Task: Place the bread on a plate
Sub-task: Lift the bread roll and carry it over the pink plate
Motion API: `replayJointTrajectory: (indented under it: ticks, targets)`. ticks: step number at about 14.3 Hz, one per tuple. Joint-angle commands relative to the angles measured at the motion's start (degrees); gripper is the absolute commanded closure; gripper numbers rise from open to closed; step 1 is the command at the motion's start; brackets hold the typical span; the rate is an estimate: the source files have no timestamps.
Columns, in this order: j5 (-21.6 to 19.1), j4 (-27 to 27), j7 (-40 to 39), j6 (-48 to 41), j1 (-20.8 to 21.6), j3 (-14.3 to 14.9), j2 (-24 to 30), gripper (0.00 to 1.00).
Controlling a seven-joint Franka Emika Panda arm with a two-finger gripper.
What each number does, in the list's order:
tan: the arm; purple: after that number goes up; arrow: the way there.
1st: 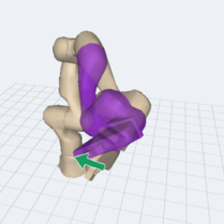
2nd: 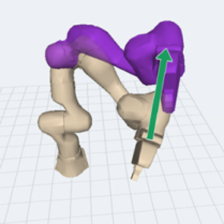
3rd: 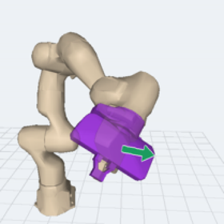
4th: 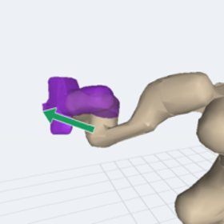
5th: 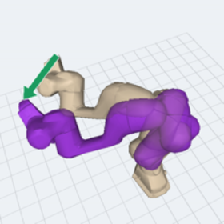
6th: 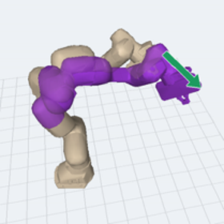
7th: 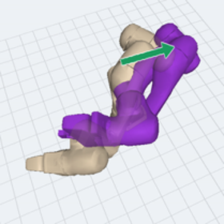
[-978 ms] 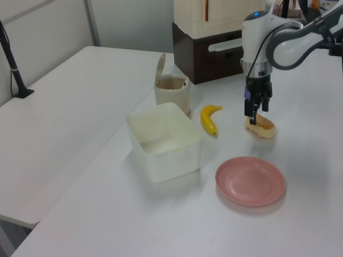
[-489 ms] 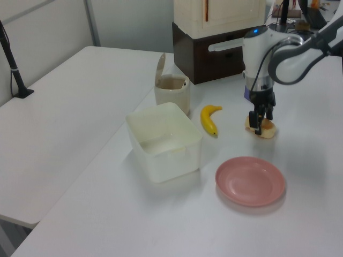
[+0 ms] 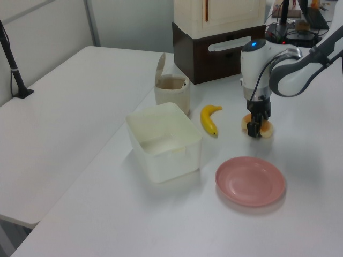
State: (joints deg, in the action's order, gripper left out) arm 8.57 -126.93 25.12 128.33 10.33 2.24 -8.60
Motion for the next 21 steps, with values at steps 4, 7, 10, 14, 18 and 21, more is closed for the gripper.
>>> replayJointTrajectory:
  ticks: [4,7,10,14,18,21]
  targets:
    - [0.3,0.02,4.39,-5.45,9.51,0.57,6.49,0.66]
    - [0.3,2.55,12.81,-6.77,18.56,0.57,6.49,0.65]
    - [0.3,6.69,21.87,-6.34,26.21,0.57,4.13,0.45]
    - [0.3,11.09,27.08,-6.34,28.43,0.57,-2.37,0.0]
    - [0.3,13.2,27.17,-6.77,27.9,0.66,-2.82,0.0]
    - [0.3,15.04,25.69,-11.15,27.29,1.18,-0.9,0.0]
